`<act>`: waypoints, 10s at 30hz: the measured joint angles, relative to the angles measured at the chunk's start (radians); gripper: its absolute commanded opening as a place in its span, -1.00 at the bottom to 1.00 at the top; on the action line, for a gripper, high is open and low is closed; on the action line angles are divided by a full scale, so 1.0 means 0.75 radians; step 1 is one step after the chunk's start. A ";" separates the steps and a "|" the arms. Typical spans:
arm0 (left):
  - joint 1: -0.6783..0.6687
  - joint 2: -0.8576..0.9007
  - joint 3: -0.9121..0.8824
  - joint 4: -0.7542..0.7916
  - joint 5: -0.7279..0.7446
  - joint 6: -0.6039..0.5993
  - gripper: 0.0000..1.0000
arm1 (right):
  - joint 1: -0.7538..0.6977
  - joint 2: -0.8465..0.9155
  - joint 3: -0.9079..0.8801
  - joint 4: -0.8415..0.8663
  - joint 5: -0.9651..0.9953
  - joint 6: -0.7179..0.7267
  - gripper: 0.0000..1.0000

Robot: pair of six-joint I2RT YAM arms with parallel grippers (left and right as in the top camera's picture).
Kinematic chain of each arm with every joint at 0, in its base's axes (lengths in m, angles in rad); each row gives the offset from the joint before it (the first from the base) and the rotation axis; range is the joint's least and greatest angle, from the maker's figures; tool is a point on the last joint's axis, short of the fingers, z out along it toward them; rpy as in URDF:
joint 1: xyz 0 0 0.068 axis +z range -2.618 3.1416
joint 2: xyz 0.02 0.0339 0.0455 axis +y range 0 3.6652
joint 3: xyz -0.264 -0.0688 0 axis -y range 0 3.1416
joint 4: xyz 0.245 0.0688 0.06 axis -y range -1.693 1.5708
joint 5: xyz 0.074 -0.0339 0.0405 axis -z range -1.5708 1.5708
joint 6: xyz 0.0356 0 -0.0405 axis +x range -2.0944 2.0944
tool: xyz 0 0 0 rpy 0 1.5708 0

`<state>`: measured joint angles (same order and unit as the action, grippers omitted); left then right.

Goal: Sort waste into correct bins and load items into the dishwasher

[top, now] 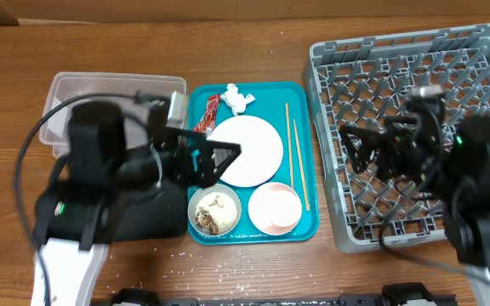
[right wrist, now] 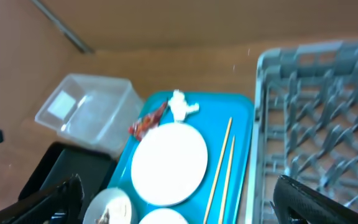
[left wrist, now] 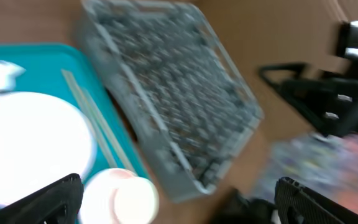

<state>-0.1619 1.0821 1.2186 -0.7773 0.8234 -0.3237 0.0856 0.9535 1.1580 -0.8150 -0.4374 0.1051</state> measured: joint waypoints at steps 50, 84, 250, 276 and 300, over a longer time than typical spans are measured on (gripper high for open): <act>-0.186 0.466 0.090 -0.071 -0.256 -0.047 -0.92 | 0.007 0.163 0.003 -0.059 -0.173 0.135 0.99; -0.017 0.480 0.090 0.228 0.857 0.094 0.93 | 0.279 0.323 0.005 0.480 -1.024 -0.025 -0.02; 0.041 -0.343 0.430 -0.890 -1.433 -0.408 1.00 | 0.551 0.962 0.351 -0.274 0.743 0.355 0.10; 0.041 -0.343 0.430 -0.890 -1.433 -0.408 1.00 | 0.548 1.463 0.339 -0.117 0.649 0.153 -0.92; 0.041 -0.343 0.430 -0.890 -1.433 -0.408 1.00 | 0.267 1.061 0.511 -0.256 0.839 0.087 -0.92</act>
<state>-0.1314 0.8249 1.5410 -1.4448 -0.2516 -0.6300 0.2859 1.7489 1.5414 -1.0069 0.1921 0.1707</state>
